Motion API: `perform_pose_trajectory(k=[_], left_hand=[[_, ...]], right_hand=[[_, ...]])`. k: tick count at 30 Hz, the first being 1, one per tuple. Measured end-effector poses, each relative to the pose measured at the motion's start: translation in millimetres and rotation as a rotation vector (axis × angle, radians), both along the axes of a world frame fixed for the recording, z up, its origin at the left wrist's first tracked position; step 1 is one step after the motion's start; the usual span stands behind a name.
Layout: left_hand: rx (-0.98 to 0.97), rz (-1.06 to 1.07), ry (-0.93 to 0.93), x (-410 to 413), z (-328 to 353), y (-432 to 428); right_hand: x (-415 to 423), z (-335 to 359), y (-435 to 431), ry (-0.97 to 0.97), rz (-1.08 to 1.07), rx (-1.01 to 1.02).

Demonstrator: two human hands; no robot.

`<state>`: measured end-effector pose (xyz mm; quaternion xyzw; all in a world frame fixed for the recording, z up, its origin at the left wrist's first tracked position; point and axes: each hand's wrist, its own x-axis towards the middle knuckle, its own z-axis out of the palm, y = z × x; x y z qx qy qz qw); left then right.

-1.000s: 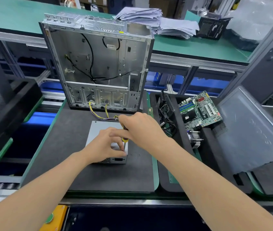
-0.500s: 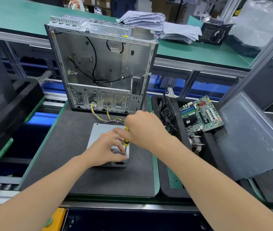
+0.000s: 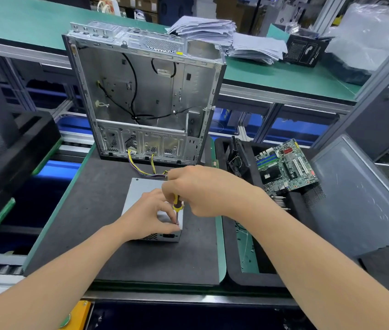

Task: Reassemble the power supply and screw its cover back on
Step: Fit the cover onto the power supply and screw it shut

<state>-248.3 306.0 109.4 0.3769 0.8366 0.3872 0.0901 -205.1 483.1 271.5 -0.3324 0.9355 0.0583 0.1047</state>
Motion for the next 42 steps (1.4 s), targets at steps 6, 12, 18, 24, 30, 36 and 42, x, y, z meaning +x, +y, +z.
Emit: perform_pose_trajectory(k=[6, 12, 18, 24, 30, 36, 42], left_hand=[[0.026, -0.001, 0.004, -2.7, -3.4, -0.3], [0.045, 0.009, 0.004, -1.3, -4.3, 1.6], [0.008, 0.01, -0.046, -0.9, -0.3, 1.6], [0.001, 0.003, -0.02, 1.2, 2.3, 0.5], [0.043, 0.013, 0.039, 0.3, -1.9, 2.2], [0.039, 0.007, 0.007, -0.8, -3.9, 2.1], [0.023, 0.012, -0.045, 1.0, 0.2, 1.3]], right_hand=[[-6.1, -15.1, -3.0, 0.139, -0.332, -0.108], [-5.4, -21.5, -9.3, 0.329, -0.567, -0.05], [-1.3, 2.4, 7.4, 0.056, 0.008, -0.027], [-2.8, -1.7, 0.9, 0.078, -0.121, -0.023], [-4.0, -9.6, -7.5, 0.312, -0.387, -0.041], [-2.3, -15.2, -7.3, 0.355, -0.423, -0.064], [1.1, 10.7, 9.5, 0.005, -0.008, -0.023]])
